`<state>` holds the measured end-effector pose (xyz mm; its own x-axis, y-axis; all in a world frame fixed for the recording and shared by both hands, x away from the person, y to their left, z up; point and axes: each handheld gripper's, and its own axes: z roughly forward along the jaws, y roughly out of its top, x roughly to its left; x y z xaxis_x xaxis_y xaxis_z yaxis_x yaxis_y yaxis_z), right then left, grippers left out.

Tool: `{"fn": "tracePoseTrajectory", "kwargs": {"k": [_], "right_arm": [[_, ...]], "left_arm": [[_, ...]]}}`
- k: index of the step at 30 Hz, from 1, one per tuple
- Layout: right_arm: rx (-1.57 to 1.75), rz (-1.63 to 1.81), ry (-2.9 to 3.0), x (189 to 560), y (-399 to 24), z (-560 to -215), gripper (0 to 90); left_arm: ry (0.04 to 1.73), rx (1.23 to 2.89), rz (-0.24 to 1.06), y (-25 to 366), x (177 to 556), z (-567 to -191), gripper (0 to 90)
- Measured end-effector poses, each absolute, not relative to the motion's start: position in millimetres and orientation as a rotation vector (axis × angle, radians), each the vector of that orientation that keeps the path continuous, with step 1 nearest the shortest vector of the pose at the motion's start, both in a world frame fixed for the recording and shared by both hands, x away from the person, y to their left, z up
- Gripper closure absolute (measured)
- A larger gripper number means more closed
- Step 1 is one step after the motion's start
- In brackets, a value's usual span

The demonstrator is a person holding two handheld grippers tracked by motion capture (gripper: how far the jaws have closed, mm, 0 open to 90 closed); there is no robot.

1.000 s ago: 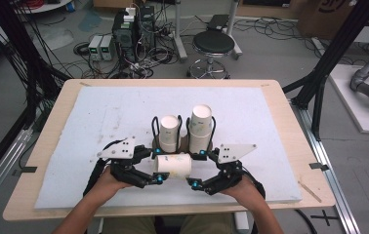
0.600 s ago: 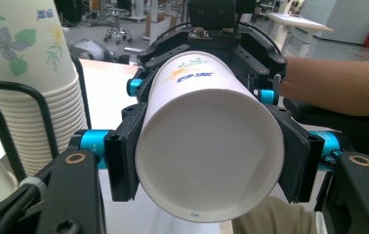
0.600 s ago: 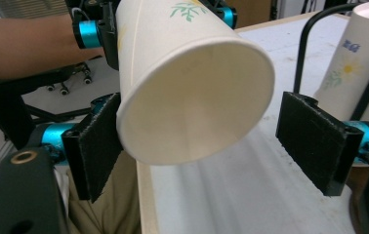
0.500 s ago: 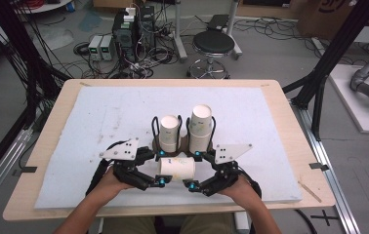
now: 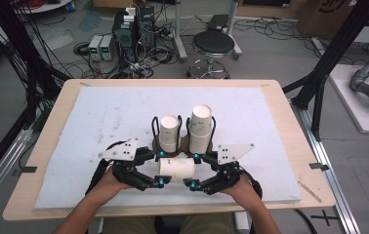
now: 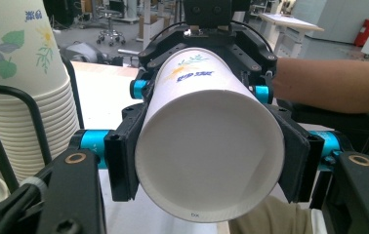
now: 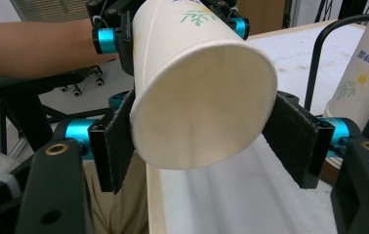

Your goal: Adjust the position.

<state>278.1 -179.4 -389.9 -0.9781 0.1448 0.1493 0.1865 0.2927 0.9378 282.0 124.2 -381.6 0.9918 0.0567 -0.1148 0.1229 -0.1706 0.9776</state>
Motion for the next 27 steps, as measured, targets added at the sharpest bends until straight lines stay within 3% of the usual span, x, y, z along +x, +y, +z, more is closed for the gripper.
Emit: {"fn": "tracePoseTrajectory", "kwargs": {"k": [5,7,8,9,27], "right_arm": [[-0.339,-1.790,-2.491,279,-180,-390,32.1],[-0.330,-1.787,-2.484,279,-180,-389,32.1],[-0.330,-1.787,-2.484,279,-180,-389,32.1],[-0.324,-1.769,-2.502,278,-179,-389,32.3],[-0.327,-1.618,-2.683,282,-181,-362,32.1]], "left_arm": [[0.161,1.758,-0.059,123,280,-383,35.9],[0.178,1.767,-0.063,122,279,-384,23.9],[0.200,1.779,-0.062,120,278,-385,23.9],[0.217,1.792,-0.063,118,277,-385,15.6],[0.238,1.908,0.009,133,276,-369,15.6]]}}
